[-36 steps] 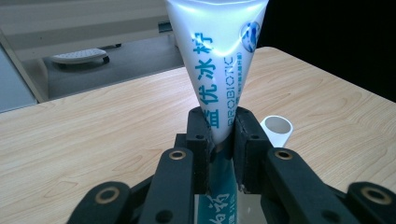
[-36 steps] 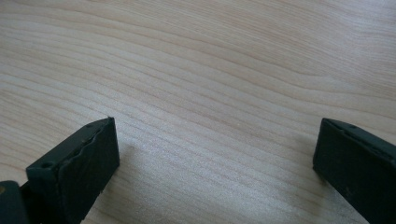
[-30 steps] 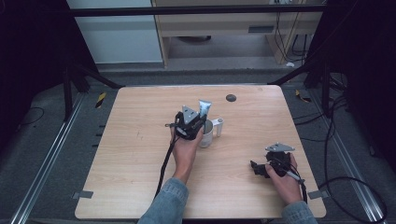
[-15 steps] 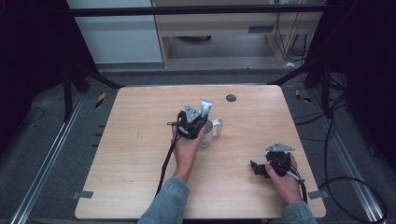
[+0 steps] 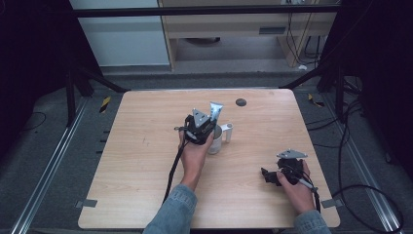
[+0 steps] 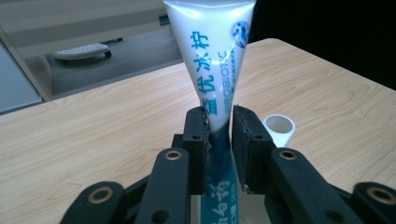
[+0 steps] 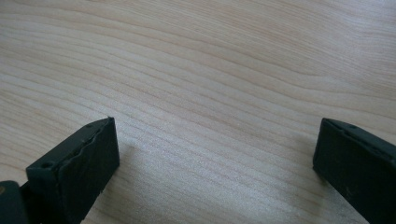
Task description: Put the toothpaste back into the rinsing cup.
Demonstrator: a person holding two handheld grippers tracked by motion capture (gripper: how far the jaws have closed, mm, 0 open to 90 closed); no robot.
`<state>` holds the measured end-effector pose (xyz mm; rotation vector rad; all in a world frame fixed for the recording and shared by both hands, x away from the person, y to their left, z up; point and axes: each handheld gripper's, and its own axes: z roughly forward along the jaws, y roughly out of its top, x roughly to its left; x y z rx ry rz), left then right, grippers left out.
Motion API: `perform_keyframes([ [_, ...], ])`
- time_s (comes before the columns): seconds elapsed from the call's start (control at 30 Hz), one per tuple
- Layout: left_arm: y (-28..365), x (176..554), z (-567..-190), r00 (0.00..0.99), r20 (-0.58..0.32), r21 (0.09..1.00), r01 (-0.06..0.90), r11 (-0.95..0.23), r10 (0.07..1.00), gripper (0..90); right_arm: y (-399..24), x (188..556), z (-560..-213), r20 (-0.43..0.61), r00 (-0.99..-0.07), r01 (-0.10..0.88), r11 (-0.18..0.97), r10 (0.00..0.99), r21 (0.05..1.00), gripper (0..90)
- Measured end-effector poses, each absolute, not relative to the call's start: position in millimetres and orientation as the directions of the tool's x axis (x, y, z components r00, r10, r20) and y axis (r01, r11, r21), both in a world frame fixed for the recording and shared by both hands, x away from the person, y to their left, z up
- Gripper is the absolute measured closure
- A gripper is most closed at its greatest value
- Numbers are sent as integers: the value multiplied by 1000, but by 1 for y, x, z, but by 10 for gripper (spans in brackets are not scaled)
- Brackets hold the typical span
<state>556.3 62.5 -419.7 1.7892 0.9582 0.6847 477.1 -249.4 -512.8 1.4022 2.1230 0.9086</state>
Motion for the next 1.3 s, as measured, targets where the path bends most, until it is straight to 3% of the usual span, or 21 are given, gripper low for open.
perform_keyframes([
  [0.7, 62, 551, -415, 549, 41, 943, 256, -214, 835, 718, -249, 477, -513, -3, -392, 634, 272, 920, 724, 6],
  [1.1, 59, 544, -408, 560, 43, 953, 224, -202, 827, 663, -250, 477, -513, -4, -392, 632, 273, 920, 725, 6],
  [1.3, 58, 541, -405, 558, 54, 959, 203, -200, 828, 591, -250, 477, -513, -5, -392, 632, 273, 920, 725, 6],
])
